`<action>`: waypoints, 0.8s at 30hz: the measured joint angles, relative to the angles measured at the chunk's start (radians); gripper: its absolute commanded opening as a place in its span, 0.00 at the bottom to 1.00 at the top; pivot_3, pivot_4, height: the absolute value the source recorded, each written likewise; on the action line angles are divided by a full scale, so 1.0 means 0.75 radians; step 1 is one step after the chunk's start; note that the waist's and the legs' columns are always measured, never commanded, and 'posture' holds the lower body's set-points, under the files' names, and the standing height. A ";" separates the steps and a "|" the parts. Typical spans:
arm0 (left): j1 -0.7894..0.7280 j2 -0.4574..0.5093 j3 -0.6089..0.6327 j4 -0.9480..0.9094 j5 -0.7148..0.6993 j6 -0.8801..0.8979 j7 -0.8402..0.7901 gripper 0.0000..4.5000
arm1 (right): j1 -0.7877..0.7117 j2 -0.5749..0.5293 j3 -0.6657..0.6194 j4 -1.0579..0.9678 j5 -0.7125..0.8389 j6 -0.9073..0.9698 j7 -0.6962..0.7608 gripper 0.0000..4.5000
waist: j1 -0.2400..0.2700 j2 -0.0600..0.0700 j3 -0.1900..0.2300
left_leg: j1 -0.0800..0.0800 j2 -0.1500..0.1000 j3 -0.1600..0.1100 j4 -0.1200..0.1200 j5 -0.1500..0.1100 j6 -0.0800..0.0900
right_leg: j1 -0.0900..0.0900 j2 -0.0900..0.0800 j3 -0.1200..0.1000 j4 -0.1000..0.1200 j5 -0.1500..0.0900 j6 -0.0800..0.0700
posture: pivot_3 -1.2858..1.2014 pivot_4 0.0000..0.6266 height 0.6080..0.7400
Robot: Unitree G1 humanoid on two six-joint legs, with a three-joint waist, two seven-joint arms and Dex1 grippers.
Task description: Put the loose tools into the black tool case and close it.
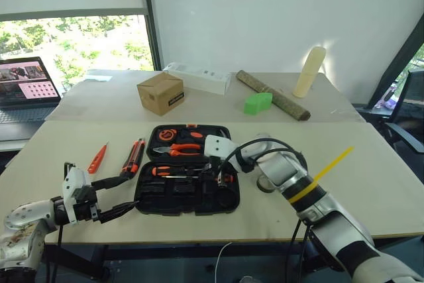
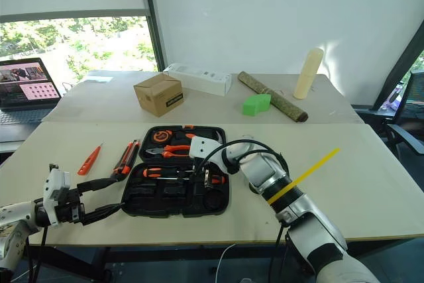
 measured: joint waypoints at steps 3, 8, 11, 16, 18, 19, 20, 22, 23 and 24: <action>-0.001 0.000 0.000 0.000 0.000 0.000 0.011 1.00 | 0.021 0.000 -0.016 -0.037 0.025 -0.025 0.000 0.01 | 0.000 0.000 0.000 | 0.000 0.000 0.000 0.000 0.000 0.000 | 0.000 0.000 0.000 0.000 0.000 0.000 | 0.52 0.24 1.00; 0.088 0.008 0.110 0.013 -0.003 0.000 0.084 1.00 | 0.220 -0.037 -0.216 -0.199 0.194 -0.234 -0.004 0.01 | 0.004 0.000 0.000 | 0.000 0.000 0.000 -0.001 0.000 0.000 | 0.000 -0.001 0.000 -0.002 0.000 0.000 | 0.52 0.24 1.00; 0.207 0.005 0.230 0.037 -0.011 0.002 0.160 1.00 | 0.391 -0.097 -0.413 -0.343 0.323 -0.309 -0.019 0.19 | 0.007 -0.002 -0.001 | 0.000 0.002 -0.001 -0.003 0.000 0.001 | 0.001 -0.001 -0.001 -0.005 0.000 0.000 | 0.52 0.24 1.00; 0.401 -0.037 0.468 0.146 -0.011 0.065 0.393 1.00 | 0.856 -0.218 -0.709 -0.567 0.483 -0.373 -0.060 0.57 | 0.032 -0.004 -0.002 | 0.002 0.002 0.001 -0.005 -0.003 0.003 | 0.002 -0.003 -0.001 -0.008 -0.001 0.001 | 0.52 0.24 1.00; 0.406 -0.042 0.494 0.146 -0.025 0.111 0.446 1.00 | 0.961 -0.216 -0.751 -0.626 0.534 -0.450 -0.052 0.73 | 0.036 -0.004 -0.001 | 0.005 0.002 0.001 -0.005 -0.006 0.008 | 0.003 -0.004 -0.001 -0.009 0.000 0.000 | 0.52 0.24 1.00; 0.402 -0.051 0.514 0.136 -0.049 0.152 0.485 1.00 | 1.041 -0.217 -0.786 -0.668 0.574 -0.496 -0.044 0.79 | 0.043 -0.005 -0.001 | 0.009 0.002 0.000 -0.005 -0.008 0.011 | 0.008 -0.004 -0.001 -0.008 0.000 0.000 | 0.52 0.24 1.00; 0.402 -0.056 0.527 0.133 -0.060 0.172 0.507 1.00 | 1.078 -0.217 -0.803 -0.680 0.588 -0.508 -0.043 0.87 | 0.045 -0.005 -0.001 | 0.015 0.003 0.000 -0.005 -0.008 0.011 | 0.013 -0.004 -0.001 -0.007 0.000 0.000 | 0.52 0.24 1.00; 0.358 -0.058 0.530 0.121 -0.091 0.244 0.551 1.00 | 1.125 -0.234 -0.847 -0.693 0.633 -0.504 -0.062 0.99 | 0.049 -0.004 0.002 | 0.026 0.005 0.000 -0.005 -0.007 0.010 | 0.024 -0.005 -0.001 -0.008 -0.004 -0.003 | 0.52 0.24 1.00; 0.309 -0.058 0.529 0.118 -0.107 0.280 0.574 1.00 | 1.121 -0.242 -0.860 -0.702 0.654 -0.496 -0.075 0.99 | 0.052 -0.005 0.002 | 0.027 0.005 0.000 -0.005 -0.005 0.008 | 0.024 -0.005 -0.001 -0.008 -0.008 -0.004 | 0.52 0.24 1.00; 0.235 -0.049 0.523 0.119 -0.119 0.347 0.610 1.00 | 1.115 -0.243 -0.872 -0.724 0.681 -0.488 -0.096 0.99 | 0.053 -0.005 0.002 | 0.027 0.006 0.000 -0.005 -0.003 0.006 | 0.024 -0.004 -0.001 -0.008 -0.009 -0.004 | 0.52 0.24 1.00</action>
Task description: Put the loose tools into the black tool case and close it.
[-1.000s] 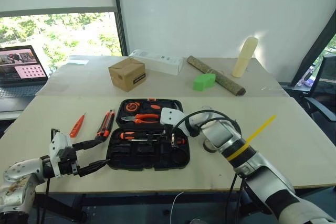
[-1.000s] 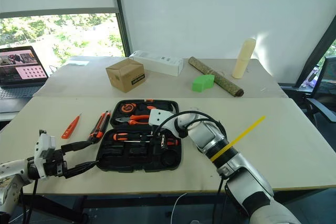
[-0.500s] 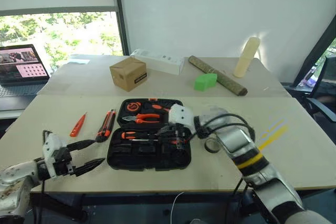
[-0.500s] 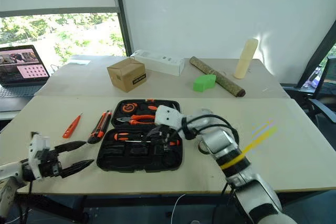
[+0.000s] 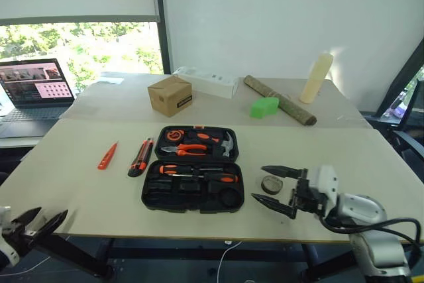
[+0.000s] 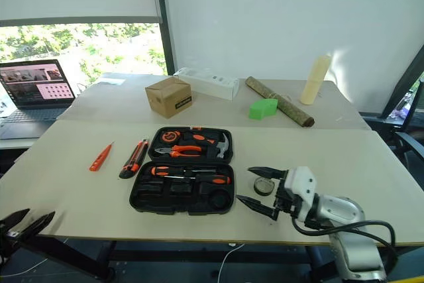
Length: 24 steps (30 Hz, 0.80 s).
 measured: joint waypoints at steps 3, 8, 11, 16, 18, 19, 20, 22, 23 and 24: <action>-0.213 0.057 -0.047 0.003 -0.026 0.181 0.107 1.00 | -0.048 -0.005 -0.001 -0.034 0.025 0.020 -0.041 0.99 | 0.005 -0.006 0.000 | 0.002 0.005 0.000 0.000 0.004 -0.006 | 0.000 0.006 0.000 0.003 0.004 -0.002 | 0.52 0.24 1.00; -0.605 0.120 -0.245 0.101 0.039 0.371 0.217 1.00 | -0.127 -0.005 0.040 -0.054 0.032 0.055 -0.098 0.99 | 0.012 -0.007 0.000 | 0.003 0.002 0.000 -0.002 0.007 -0.006 | -0.001 0.011 0.000 0.007 0.011 -0.010 | 0.52 0.24 1.00; -0.904 0.127 -0.477 0.283 0.194 0.457 0.292 1.00 | -0.170 0.008 0.101 -0.064 0.035 0.072 -0.120 0.99 | 0.016 -0.008 -0.001 | 0.002 -0.001 0.002 -0.003 0.009 -0.009 | 0.000 0.012 0.000 0.005 0.011 -0.010 | 0.52 0.24 1.00; -1.117 0.103 -0.700 0.622 0.416 0.421 0.317 1.00 | -0.165 0.006 0.111 -0.060 0.036 0.078 -0.140 0.99 | -0.014 -0.008 0.000 | -0.007 -0.003 0.005 -0.003 0.009 -0.011 | -0.004 0.011 0.000 0.003 0.009 -0.005 | 0.52 0.24 1.00; -1.200 0.091 -0.753 0.747 0.482 0.376 0.298 1.00 | -0.165 0.002 0.112 -0.060 0.036 0.079 -0.144 0.99 | -0.013 -0.009 0.000 | -0.009 -0.005 0.005 -0.003 0.008 -0.010 | -0.004 0.009 -0.002 0.002 0.008 -0.002 | 0.52 0.24 1.00; -1.220 0.091 -0.761 0.773 0.492 0.375 0.294 0.94 | -0.165 0.002 0.112 -0.061 0.036 0.079 -0.144 1.00 | -0.013 -0.009 0.000 | -0.009 -0.005 0.005 -0.003 0.007 -0.010 | -0.004 0.008 -0.002 0.002 0.008 -0.002 | 0.52 0.24 1.00; -1.253 0.090 -0.775 0.822 0.515 0.364 0.281 0.89 | -0.162 -0.002 0.112 -0.061 0.037 0.079 -0.146 1.00 | -0.012 -0.009 0.000 | -0.009 -0.007 0.005 -0.003 0.007 -0.009 | -0.004 0.007 -0.002 0.002 0.007 -0.001 | 0.52 0.24 1.00; -1.292 0.085 -0.790 0.885 0.546 0.334 0.260 0.78 | -0.158 -0.008 0.111 -0.061 0.037 0.079 -0.147 1.00 | -0.012 -0.010 0.001 | -0.009 -0.007 0.005 -0.003 0.007 -0.009 | -0.004 0.007 -0.002 0.002 0.007 0.000 | 0.52 0.24 1.00; -1.306 0.081 -0.792 0.910 0.555 0.321 0.249 0.67 | -0.153 -0.013 0.111 -0.062 0.037 0.079 -0.147 1.00 | -0.012 -0.010 0.001 | -0.009 -0.007 0.005 -0.003 0.007 -0.009 | -0.003 0.006 -0.002 0.002 0.006 0.000 | 0.52 0.24 1.00; -1.321 0.079 -0.792 0.937 0.561 0.313 0.235 0.62 | -0.147 -0.017 0.111 -0.062 0.037 0.079 -0.149 1.00 | -0.010 -0.010 0.001 | -0.009 -0.008 0.004 -0.003 0.006 -0.008 | -0.003 0.006 -0.002 0.002 0.006 0.000 | 0.52 0.24 1.00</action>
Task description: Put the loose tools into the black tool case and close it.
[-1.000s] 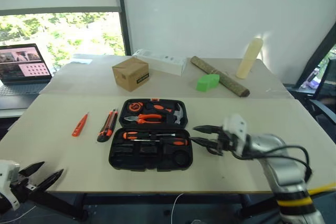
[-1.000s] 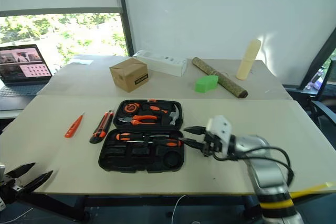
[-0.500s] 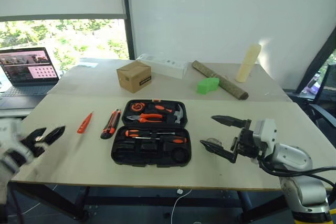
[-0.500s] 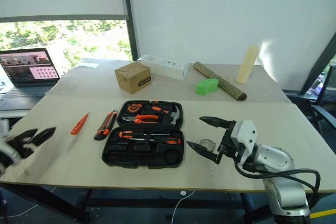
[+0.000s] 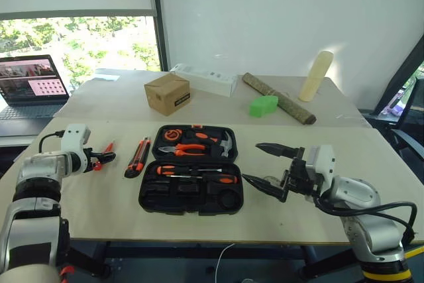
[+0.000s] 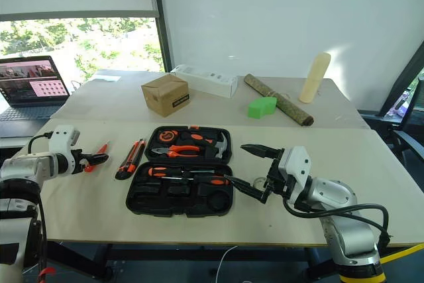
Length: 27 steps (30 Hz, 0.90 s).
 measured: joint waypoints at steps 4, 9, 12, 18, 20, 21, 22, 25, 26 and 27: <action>-0.018 0.008 0.001 0.057 0.024 -0.027 -0.088 0.28 | 0.045 -0.011 0.000 -0.018 0.000 0.000 -0.009 1.00 | 0.004 0.000 0.000 | 0.000 0.000 -0.001 0.000 0.000 0.000 | 0.000 0.000 0.000 0.001 0.000 0.000 | 0.52 0.24 1.00; 0.023 0.030 0.028 0.037 -0.018 -0.144 -0.378 0.11 | 0.111 -0.049 -0.025 -0.055 0.009 0.000 -0.019 1.00 | 0.005 -0.003 0.002 | -0.001 0.001 -0.001 0.001 0.000 0.000 | 0.000 0.000 -0.001 0.001 0.000 0.000 | 0.52 0.24 1.00; 0.107 0.036 0.030 -0.225 -0.121 -0.346 -0.777 0.11 | 0.183 -0.077 -0.074 -0.079 0.018 0.001 -0.022 1.00 | 0.016 -0.004 0.003 | -0.004 0.002 -0.002 0.004 0.000 0.000 | -0.001 -0.001 -0.002 0.000 0.000 0.000 | 0.52 0.24 1.00; 0.127 -0.016 -0.222 -0.595 -0.148 -0.624 -1.220 0.11 | 0.249 -0.098 -0.097 -0.114 0.041 0.001 -0.022 1.00 | 0.029 -0.004 0.003 | 0.002 -0.001 -0.003 0.006 -0.004 0.007 | 0.002 -0.002 0.003 -0.002 -0.001 0.001 | 0.52 0.24 1.00; 0.128 -0.039 -0.317 -0.599 -0.117 -0.689 -1.237 0.11 | 0.249 -0.098 -0.097 -0.116 0.041 0.001 -0.023 1.00 | 0.026 -0.004 0.003 | 0.001 -0.001 -0.006 0.006 -0.008 0.014 | 0.002 -0.001 0.003 -0.001 -0.001 0.001 | 0.52 0.24 1.00; 0.128 -0.041 -0.366 -0.599 -0.092 -0.726 -1.240 0.11 | 0.249 -0.098 -0.097 -0.117 0.041 0.001 -0.025 1.00 | 0.021 -0.004 0.003 | 0.002 0.000 -0.006 0.006 -0.008 0.014 | 0.001 0.000 0.004 -0.001 -0.001 0.001 | 0.52 0.24 1.00; 0.127 -0.041 -0.407 -0.599 -0.068 -0.765 -1.241 0.11 | 0.249 -0.098 -0.097 -0.117 0.041 0.001 -0.028 1.00 | 0.016 -0.004 0.003 | 0.003 0.000 -0.007 0.006 -0.008 0.014 | 0.001 0.000 0.005 0.000 -0.001 0.001 | 0.52 0.24 1.00; 0.109 -0.079 -0.447 -0.583 -0.010 -0.786 -1.232 0.11 | 0.250 -0.097 -0.097 -0.120 0.040 0.001 -0.037 1.00 | 0.018 -0.004 0.003 | 0.002 0.000 -0.008 0.006 -0.008 0.014 | 0.001 0.000 0.004 0.000 -0.001 0.001 | 0.52 0.24 1.00; 0.096 -0.100 -0.461 -0.577 0.015 -0.787 -1.223 0.11 | 0.251 -0.095 -0.095 -0.125 0.039 0.000 -0.044 1.00 | 0.020 -0.004 0.003 | 0.002 0.000 -0.008 0.007 -0.008 0.014 | 0.001 0.000 0.004 0.000 -0.001 0.001 | 0.52 0.24 1.00; 0.088 -0.112 -0.478 -0.571 0.045 -0.795 -1.216 0.11 | 0.251 -0.093 -0.093 -0.135 0.039 0.000 -0.051 1.00 | 0.023 -0.004 0.003 | 0.002 0.000 -0.008 0.007 -0.008 0.015 | 0.001 0.000 0.004 0.000 -0.001 0.001 | 0.52 0.24 1.00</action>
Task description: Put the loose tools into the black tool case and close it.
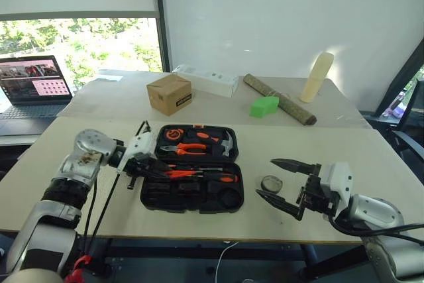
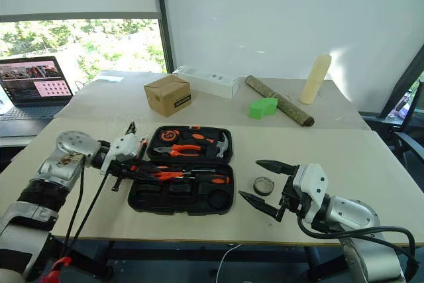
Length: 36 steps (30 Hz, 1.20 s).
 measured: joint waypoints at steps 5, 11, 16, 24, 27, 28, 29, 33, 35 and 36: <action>-0.018 0.000 -0.035 0.046 0.108 -0.080 0.016 0.11 | 0.020 0.004 0.001 -0.031 0.000 0.000 -0.034 1.00 | 0.003 0.000 0.000 | 0.000 0.000 0.000 0.000 0.000 0.001 | 0.000 0.000 0.000 -0.001 0.000 0.000 | 0.52 0.24 1.00; -0.021 -0.010 -0.037 0.103 0.180 -0.095 0.068 0.11 | 0.035 0.006 0.001 -0.053 0.000 0.000 -0.063 1.00 | 0.004 0.000 0.000 | 0.000 0.000 0.000 0.000 -0.001 0.001 | 0.000 0.000 0.000 0.000 0.000 0.000 | 0.52 0.24 1.00; -0.031 -0.011 -0.048 0.104 0.209 -0.104 0.064 0.11 | 0.034 0.006 0.021 -0.062 0.000 0.003 -0.081 1.00 | 0.004 0.000 0.000 | 0.002 0.000 -0.001 0.000 0.000 0.001 | 0.001 0.000 0.000 0.001 0.000 0.000 | 0.52 0.24 1.00; -0.046 -0.004 -0.071 0.083 0.258 -0.052 0.067 0.11 | 0.022 0.006 0.029 -0.062 0.001 0.009 -0.087 1.00 | -0.004 0.001 0.000 | 0.005 0.001 -0.001 -0.001 0.000 0.000 | 0.002 0.001 0.001 0.003 0.000 0.000 | 0.52 0.24 1.00; -0.046 -0.005 -0.072 0.077 0.260 -0.012 0.073 0.22 | 0.014 0.006 0.030 -0.062 0.001 0.009 -0.088 1.00 | -0.005 0.001 0.000 | 0.006 0.001 -0.001 0.000 0.000 0.000 | 0.002 0.001 0.001 0.004 0.000 0.000 | 0.52 0.24 1.00; -0.046 -0.006 -0.072 0.070 0.260 0.013 0.069 0.33 | 0.012 0.006 0.030 -0.062 0.001 0.009 -0.089 1.00 | -0.005 0.001 0.000 | 0.006 0.001 -0.001 0.000 0.000 0.000 | 0.003 0.001 0.001 0.004 0.000 0.000 | 0.52 0.24 1.00; -0.046 -0.006 -0.071 0.058 0.259 0.039 0.066 0.38 | 0.009 0.007 0.031 -0.062 0.001 0.011 -0.089 1.00 | -0.006 0.001 0.000 | 0.006 0.001 -0.001 0.000 0.000 0.000 | 0.002 0.001 0.001 0.004 0.000 0.000 | 0.52 0.24 1.00; -0.028 -0.014 -0.069 0.028 0.236 0.042 0.037 0.66 | 0.004 0.007 0.032 -0.062 0.001 0.015 -0.089 1.00 | -0.005 0.001 0.000 | 0.004 0.001 -0.001 0.000 0.000 0.000 | 0.002 0.000 0.001 0.004 0.000 0.000 | 0.52 0.24 1.00; -0.004 -0.016 -0.059 0.013 0.203 0.021 0.019 0.66 | 0.004 0.007 0.032 -0.062 0.001 0.016 -0.089 1.00 | -0.002 0.001 0.000 | 0.003 0.001 -0.001 0.000 0.000 0.000 | 0.001 0.000 0.001 0.004 0.000 0.000 | 0.52 0.24 1.00; -0.001 -0.016 -0.050 0.002 0.188 0.020 0.010 0.66 | 0.004 0.007 0.032 -0.062 0.001 0.016 -0.088 1.00 | -0.001 0.000 0.000 | 0.001 0.001 -0.002 0.001 0.000 0.000 | 0.000 0.000 0.000 0.004 0.000 0.000 | 0.52 0.24 1.00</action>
